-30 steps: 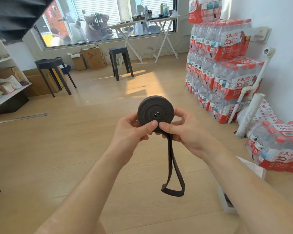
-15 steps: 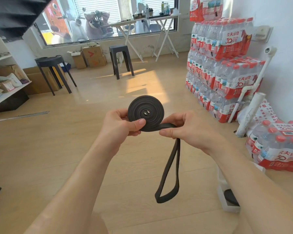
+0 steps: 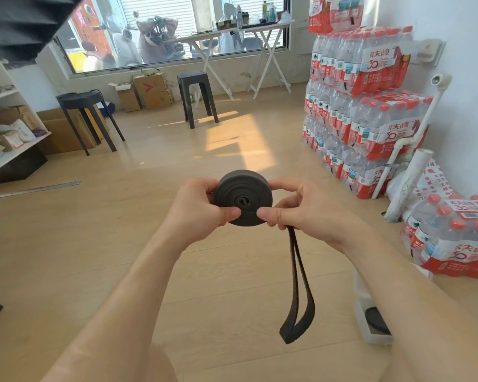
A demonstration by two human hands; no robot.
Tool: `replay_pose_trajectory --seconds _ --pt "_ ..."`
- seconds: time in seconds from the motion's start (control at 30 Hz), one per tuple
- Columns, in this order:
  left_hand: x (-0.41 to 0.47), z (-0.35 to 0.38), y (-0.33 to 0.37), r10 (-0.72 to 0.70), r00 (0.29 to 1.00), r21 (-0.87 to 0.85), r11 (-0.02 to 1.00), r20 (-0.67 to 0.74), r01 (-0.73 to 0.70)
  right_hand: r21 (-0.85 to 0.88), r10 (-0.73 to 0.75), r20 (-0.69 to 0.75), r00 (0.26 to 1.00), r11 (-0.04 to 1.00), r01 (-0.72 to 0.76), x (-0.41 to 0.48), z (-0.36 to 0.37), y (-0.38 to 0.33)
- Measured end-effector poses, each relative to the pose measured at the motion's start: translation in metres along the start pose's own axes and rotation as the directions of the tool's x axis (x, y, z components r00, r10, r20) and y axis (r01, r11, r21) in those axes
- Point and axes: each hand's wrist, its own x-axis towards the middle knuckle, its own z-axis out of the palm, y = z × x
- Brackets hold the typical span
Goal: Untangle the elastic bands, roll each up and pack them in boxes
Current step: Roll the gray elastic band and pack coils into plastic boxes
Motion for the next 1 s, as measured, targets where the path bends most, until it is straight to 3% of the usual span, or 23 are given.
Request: replay_pose_trajectory --seconds 0.1,0.17,0.23,0.33,0.4,0.5,0.73,0.8,0.87,0.93,1.0 --pt "0.0 0.002 0.0 0.012 1.0 0.057 0.998 -0.002 -0.012 0.006 0.017 -0.041 0.999 1.0 -0.017 0.002 0.004 0.001" --pt "-0.001 0.004 -0.002 -0.004 1.0 -0.002 1.0 -0.005 0.004 0.017 0.017 -0.065 0.998 1.0 -0.016 0.003 0.005 0.002" --pt "-0.003 0.006 -0.004 -0.042 0.999 -0.18 0.983 0.003 0.042 0.069 0.021 -0.101 0.995 0.998 -0.014 0.003 0.005 0.001" --pt "-0.004 0.011 -0.003 -0.094 0.993 -0.486 0.866 0.073 0.117 0.243 0.034 -0.153 0.988 0.97 0.004 0.004 0.006 0.001" --pt "-0.006 0.018 0.0 -0.066 0.993 -0.572 0.812 0.097 0.11 0.375 0.044 -0.155 0.987 0.927 0.017 0.004 0.008 -0.001" --pt "-0.007 0.024 0.003 -0.048 0.998 -0.598 0.799 0.031 0.057 0.468 0.046 -0.142 0.989 0.883 0.026 0.005 0.011 0.0" --pt "-0.008 0.028 0.006 -0.022 0.998 -0.526 0.85 -0.058 -0.012 0.497 0.011 -0.106 0.994 0.867 0.044 0.008 0.014 0.007" --pt "-0.008 0.026 0.008 -0.041 0.996 -0.536 0.844 -0.084 -0.011 0.442 -0.006 -0.045 0.999 0.897 0.025 0.006 0.013 0.005" --pt "-0.007 0.02 0.01 -0.064 0.993 -0.535 0.845 -0.1 0.001 0.163 0.005 0.039 0.999 0.986 -0.012 0.002 0.012 0.004" --pt "-0.006 0.012 0.009 -0.097 0.989 -0.524 0.852 -0.113 0.024 -0.113 0.021 0.042 0.999 0.994 -0.017 0.001 0.013 0.004" --pt "-0.005 0.004 0.006 -0.129 0.986 -0.512 0.857 -0.102 0.059 -0.125 0.014 -0.012 1.0 0.992 -0.015 0.001 0.01 0.003"
